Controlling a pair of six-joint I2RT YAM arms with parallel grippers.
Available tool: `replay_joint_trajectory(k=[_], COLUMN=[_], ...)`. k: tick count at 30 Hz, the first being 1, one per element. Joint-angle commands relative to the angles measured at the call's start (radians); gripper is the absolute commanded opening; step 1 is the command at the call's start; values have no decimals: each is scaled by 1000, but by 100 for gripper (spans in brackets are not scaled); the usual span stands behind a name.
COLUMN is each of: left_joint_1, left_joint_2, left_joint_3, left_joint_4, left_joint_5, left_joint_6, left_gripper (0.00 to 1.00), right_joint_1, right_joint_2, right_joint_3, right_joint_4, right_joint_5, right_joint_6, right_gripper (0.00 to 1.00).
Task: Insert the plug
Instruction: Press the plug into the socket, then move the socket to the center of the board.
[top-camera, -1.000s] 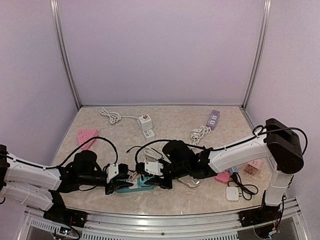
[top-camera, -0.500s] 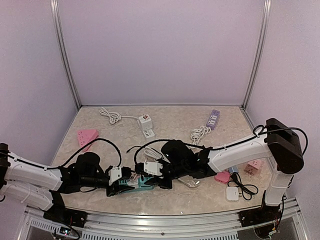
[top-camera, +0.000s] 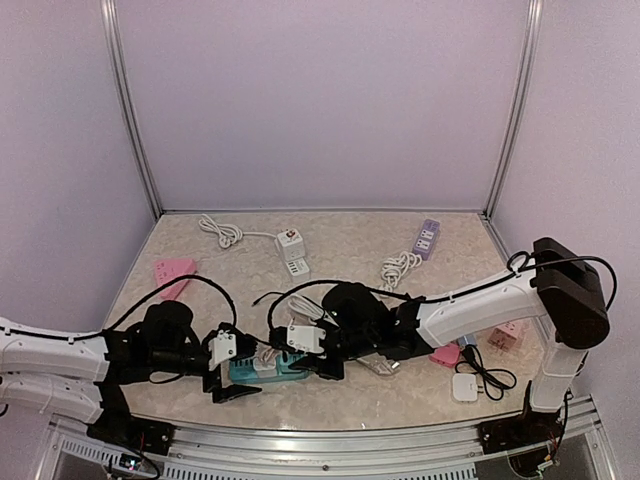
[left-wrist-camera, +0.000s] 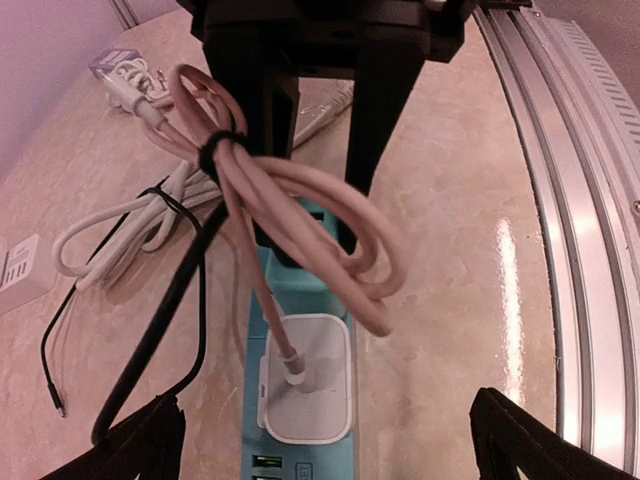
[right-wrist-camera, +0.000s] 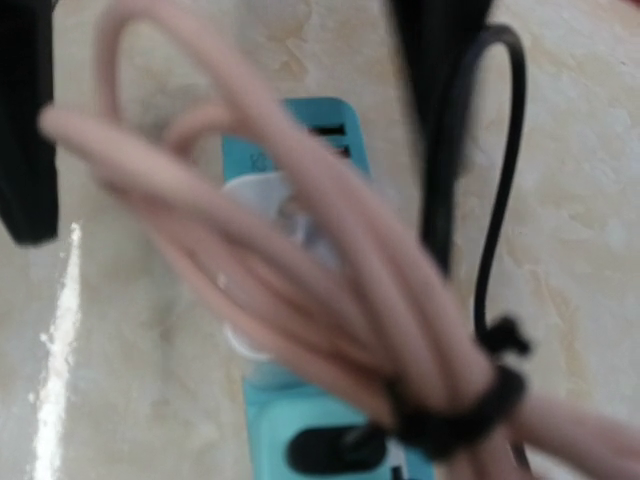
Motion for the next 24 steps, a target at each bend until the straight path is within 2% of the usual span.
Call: replay_joint_trajectory(k=[1,5,8,11,16,19,24], left_joint_1=[67,104,127,237,463,561,624], left_joint_2=[-133,-256,-315,-366,-433,-423,-410], left_joint_3=[50,91,140,167,233,261,284], left_joint_4=[-125,-235,-371,-442,-454,-429,-393], left_joint_5=[34,48,-104,-178,-181,-195,-206], left_joint_6=[51,71,89,52,-31,-73,-115], left_gripper=[99,99,99,99,99,99,99], right_joint_1=[-4,-15,-20,-22,-49,-80,-141], right_joint_2=[100,125,151,178,234,301,438], right_joint_3=[-52,-28,3,44,146,277,493], right_joint_4=[-261,-262,-264,-257,-278,-342,-412], right_joint_5=[152,195,225,290,383,475,522], right_joint_6=[14,38,74,128,214,272,325], right_gripper=[0,0,0,0,0,0,0])
